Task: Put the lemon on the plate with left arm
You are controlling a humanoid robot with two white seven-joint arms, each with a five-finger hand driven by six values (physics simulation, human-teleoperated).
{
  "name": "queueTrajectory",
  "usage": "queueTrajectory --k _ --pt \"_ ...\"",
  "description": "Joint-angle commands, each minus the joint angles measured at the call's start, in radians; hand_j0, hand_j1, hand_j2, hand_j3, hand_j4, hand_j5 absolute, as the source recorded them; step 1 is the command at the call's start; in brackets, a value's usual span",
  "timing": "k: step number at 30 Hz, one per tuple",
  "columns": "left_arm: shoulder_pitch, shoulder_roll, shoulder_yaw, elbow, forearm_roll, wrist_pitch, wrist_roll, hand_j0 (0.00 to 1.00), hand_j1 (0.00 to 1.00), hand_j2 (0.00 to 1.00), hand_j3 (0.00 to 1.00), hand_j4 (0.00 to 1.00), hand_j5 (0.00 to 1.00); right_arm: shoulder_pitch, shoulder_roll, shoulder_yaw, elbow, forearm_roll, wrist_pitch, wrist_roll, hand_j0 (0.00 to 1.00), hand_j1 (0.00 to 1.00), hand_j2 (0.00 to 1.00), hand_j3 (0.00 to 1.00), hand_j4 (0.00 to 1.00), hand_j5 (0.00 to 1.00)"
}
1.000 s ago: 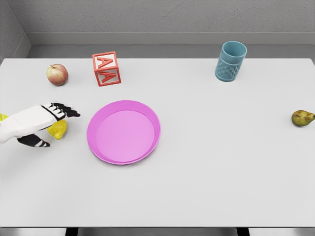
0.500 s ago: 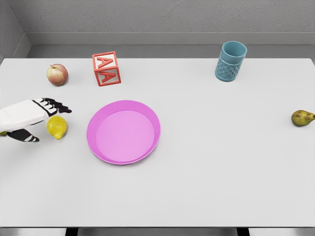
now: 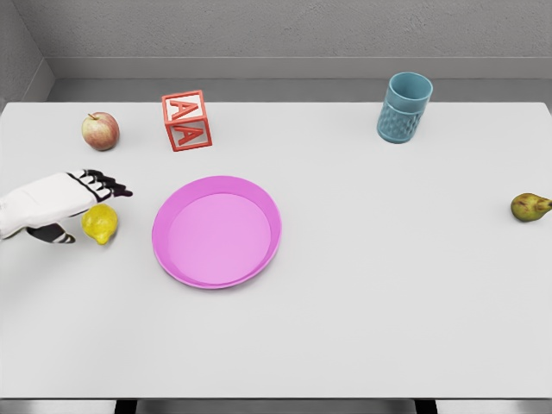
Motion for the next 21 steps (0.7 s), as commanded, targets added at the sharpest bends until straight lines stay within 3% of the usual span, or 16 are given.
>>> queueTrajectory --k 1,6,18,21 --pt "0.0 -0.018 -0.001 0.0 -0.02 0.003 0.001 1.0 1.0 1.0 1.0 1.0 1.0 0.0 0.0 0.0 0.0 -0.001 0.0 0.0 1.0 1.0 1.0 1.0 1.0 1.0" --pt "-0.005 -0.021 -0.033 0.003 -0.043 0.003 0.001 1.0 1.0 1.0 1.0 1.0 1.0 0.0 0.0 0.0 0.0 -0.001 0.0 0.0 1.0 1.0 1.0 1.0 1.0 1.0" --pt "-0.006 -0.018 -0.035 0.039 -0.069 0.003 0.001 1.0 1.0 1.0 1.0 1.0 1.0 0.0 0.0 0.0 0.0 0.0 0.0 0.0 1.0 1.0 1.0 1.0 1.0 1.0" --pt "-0.006 -0.018 -0.035 0.039 -0.077 0.003 0.001 0.9 0.9 0.9 0.9 0.9 0.9 0.0 0.0 0.0 0.0 -0.001 0.0 0.0 1.0 1.0 1.0 1.0 1.0 1.0"
